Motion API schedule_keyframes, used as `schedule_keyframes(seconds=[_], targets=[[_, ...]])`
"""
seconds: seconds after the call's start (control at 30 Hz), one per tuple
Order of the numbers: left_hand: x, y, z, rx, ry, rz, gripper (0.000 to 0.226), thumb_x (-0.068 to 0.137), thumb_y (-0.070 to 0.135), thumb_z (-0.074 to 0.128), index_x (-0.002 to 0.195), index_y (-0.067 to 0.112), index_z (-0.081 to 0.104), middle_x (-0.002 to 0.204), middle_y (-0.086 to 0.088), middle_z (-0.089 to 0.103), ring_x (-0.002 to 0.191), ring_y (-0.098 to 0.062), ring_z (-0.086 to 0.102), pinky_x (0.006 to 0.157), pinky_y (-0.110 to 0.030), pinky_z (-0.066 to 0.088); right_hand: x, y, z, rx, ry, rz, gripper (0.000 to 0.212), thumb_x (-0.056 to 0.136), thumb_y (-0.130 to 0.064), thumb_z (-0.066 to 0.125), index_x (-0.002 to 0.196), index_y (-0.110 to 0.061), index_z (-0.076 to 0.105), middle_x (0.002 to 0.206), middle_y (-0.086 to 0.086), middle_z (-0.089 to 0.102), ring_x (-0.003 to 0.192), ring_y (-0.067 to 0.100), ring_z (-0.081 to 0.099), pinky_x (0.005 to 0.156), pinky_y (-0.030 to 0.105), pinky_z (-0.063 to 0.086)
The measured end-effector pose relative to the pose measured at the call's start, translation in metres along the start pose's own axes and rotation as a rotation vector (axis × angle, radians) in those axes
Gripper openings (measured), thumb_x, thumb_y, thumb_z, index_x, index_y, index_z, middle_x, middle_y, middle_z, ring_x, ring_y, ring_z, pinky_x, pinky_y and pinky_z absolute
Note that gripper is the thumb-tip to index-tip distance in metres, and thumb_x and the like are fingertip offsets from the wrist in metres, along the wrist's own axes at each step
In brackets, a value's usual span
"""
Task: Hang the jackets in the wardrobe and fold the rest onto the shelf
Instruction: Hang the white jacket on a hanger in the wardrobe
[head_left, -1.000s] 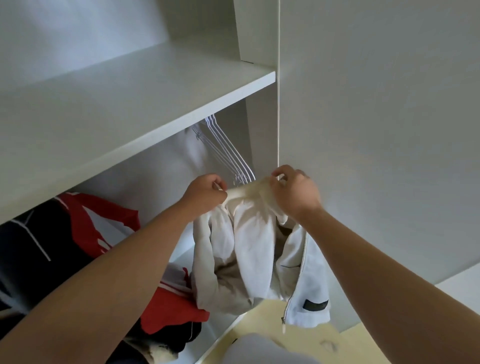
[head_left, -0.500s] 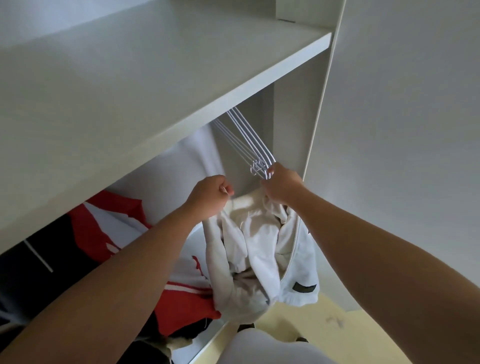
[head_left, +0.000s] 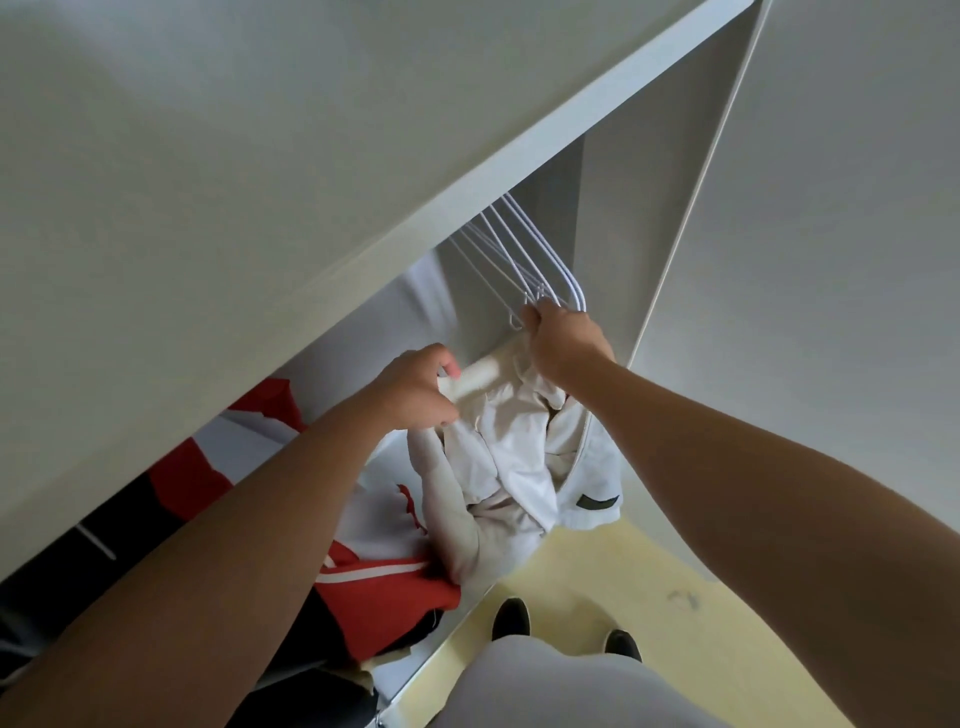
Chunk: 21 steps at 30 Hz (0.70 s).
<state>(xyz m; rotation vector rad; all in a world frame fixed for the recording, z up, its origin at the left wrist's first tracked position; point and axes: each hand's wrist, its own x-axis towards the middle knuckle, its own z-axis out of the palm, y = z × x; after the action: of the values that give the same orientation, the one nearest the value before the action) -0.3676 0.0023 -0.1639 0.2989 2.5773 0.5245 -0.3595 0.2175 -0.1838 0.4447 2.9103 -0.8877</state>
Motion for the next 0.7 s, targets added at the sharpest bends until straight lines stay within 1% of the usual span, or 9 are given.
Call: schedule_keyframes(seconds=[0.1,0.17,0.23,0.3,0.37,0.4,0.5,0.6,0.7], targets=[[0.000,-0.008,0.000,0.085,0.041,0.003,0.030,0.075,0.000,0.060,0.095,0.021,0.056,0.095,0.002,0.055,0.079,-0.016,0.053,0.053,-0.019,0.034,-0.004,-0.001,-0.002,0.084,0.070,-0.065,0.038,0.107,-0.047,0.024,0.102,-0.021,0.052,0.080,0.007,0.059,0.072,0.033,0.058,0.063,0.038,0.047],[-0.002,-0.013,0.000,0.119,0.079,0.011,0.026,0.080,-0.004,0.053,0.086,0.021,0.061,0.087,0.004,0.054,0.080,-0.017,0.051,0.052,-0.013,0.032,-0.009,-0.002,-0.008,0.152,0.125,-0.075,0.039,0.108,-0.047,0.024,0.101,-0.019,0.051,0.072,0.005,0.056,0.068,0.033,0.057,0.060,0.038,0.046],[-0.002,-0.018,0.001,0.125,0.072,-0.010,0.035,0.082,-0.005,0.048,0.080,0.023,0.070,0.084,0.008,0.054,0.081,-0.015,0.051,0.062,-0.014,0.036,-0.013,-0.001,-0.014,0.168,0.152,-0.103,0.040,0.108,-0.047,0.024,0.103,-0.018,0.051,0.070,0.005,0.055,0.065,0.034,0.056,0.058,0.038,0.045],[-0.002,-0.024,0.003,0.113,0.058,-0.051,0.044,0.083,-0.007,0.044,0.079,0.026,0.074,0.091,0.005,0.061,0.085,-0.015,0.055,0.071,-0.017,0.039,-0.020,0.002,-0.020,0.157,0.156,-0.143,0.040,0.108,-0.048,0.024,0.103,-0.018,0.050,0.069,0.007,0.056,0.060,0.032,0.055,0.055,0.035,0.042],[0.001,-0.028,0.004,0.087,0.076,-0.068,0.048,0.084,-0.006,0.043,0.083,0.027,0.078,0.104,0.001,0.069,0.092,-0.017,0.060,0.076,-0.016,0.041,-0.027,0.007,-0.025,0.150,0.154,-0.179,0.042,0.107,-0.050,0.024,0.104,-0.017,0.050,0.069,0.009,0.058,0.060,0.033,0.054,0.055,0.033,0.039],[0.001,-0.030,0.005,0.069,0.100,-0.076,0.048,0.084,-0.006,0.043,0.089,0.025,0.080,0.112,0.001,0.071,0.101,-0.018,0.062,0.080,-0.015,0.041,-0.031,0.010,-0.028,0.145,0.155,-0.192,0.043,0.107,-0.051,0.025,0.105,-0.017,0.051,0.068,0.009,0.058,0.060,0.033,0.054,0.055,0.033,0.038],[0.004,-0.034,0.006,-0.008,0.182,-0.131,0.043,0.086,-0.003,0.047,0.107,0.019,0.078,0.130,-0.004,0.066,0.119,-0.020,0.060,0.092,-0.018,0.045,-0.042,0.022,-0.038,0.137,0.204,-0.231,0.041,0.106,-0.052,0.027,0.103,-0.019,0.051,0.067,0.007,0.056,0.060,0.033,0.050,0.054,0.033,0.033],[0.003,-0.038,0.005,-0.062,0.235,-0.136,0.040,0.087,-0.002,0.050,0.107,0.017,0.079,0.131,-0.006,0.066,0.121,-0.022,0.060,0.106,-0.029,0.047,-0.054,0.033,-0.051,0.147,0.247,-0.292,0.041,0.106,-0.050,0.032,0.105,-0.016,0.054,0.068,0.009,0.058,0.062,0.036,0.051,0.055,0.035,0.036],[-0.002,-0.040,0.007,-0.097,0.282,-0.110,0.035,0.089,0.001,0.056,0.105,0.019,0.080,0.122,-0.005,0.072,0.113,-0.025,0.065,0.099,-0.030,0.050,-0.067,0.042,-0.066,0.187,0.276,-0.327,0.036,0.106,-0.050,0.035,0.109,-0.023,0.059,0.065,0.000,0.058,0.063,0.032,0.056,0.056,0.037,0.043]])
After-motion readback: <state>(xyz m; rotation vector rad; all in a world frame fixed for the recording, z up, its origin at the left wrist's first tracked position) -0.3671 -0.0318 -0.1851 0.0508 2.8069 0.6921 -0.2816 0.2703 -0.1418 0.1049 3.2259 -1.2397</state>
